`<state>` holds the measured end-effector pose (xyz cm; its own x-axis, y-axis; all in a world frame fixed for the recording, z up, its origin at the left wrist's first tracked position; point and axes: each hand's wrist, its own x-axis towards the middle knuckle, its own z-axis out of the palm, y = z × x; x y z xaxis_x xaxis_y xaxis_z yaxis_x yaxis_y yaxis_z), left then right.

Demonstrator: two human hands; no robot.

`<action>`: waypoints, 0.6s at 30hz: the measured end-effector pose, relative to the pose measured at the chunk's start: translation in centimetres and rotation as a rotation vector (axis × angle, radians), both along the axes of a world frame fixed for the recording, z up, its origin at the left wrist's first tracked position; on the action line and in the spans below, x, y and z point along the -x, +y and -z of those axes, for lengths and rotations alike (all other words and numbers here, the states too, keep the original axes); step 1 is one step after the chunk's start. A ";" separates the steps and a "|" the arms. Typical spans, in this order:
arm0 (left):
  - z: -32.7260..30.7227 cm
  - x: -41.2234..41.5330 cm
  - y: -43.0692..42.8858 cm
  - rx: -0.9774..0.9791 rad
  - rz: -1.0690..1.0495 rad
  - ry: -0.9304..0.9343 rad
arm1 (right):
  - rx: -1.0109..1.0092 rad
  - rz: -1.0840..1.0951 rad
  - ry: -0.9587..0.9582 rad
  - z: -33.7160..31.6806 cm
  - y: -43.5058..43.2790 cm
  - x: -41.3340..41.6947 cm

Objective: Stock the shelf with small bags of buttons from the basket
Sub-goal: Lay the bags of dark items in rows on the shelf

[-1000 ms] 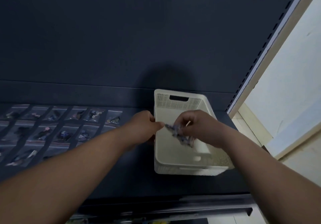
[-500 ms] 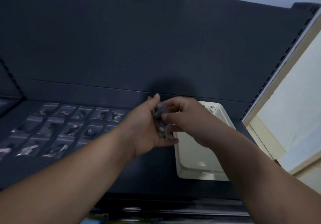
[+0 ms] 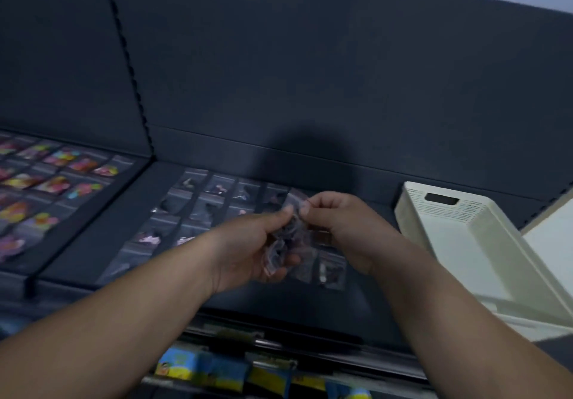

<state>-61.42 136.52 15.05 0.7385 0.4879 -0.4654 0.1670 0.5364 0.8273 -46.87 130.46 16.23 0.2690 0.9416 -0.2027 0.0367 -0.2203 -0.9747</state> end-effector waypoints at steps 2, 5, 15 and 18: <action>0.3 2.1 1.1 -0.072 0.003 0.021 | -0.018 0.044 0.026 0.4 1.3 1.9; 0.9 5.0 2.8 -0.198 -0.029 0.073 | -0.013 0.080 0.046 0.9 2.9 4.9; 1.2 11.0 7.1 -0.160 -0.092 0.167 | 0.002 0.126 0.055 2.3 6.5 11.4; 1.4 11.9 7.6 -0.175 -0.075 0.141 | 0.016 0.131 0.105 2.7 7.0 12.6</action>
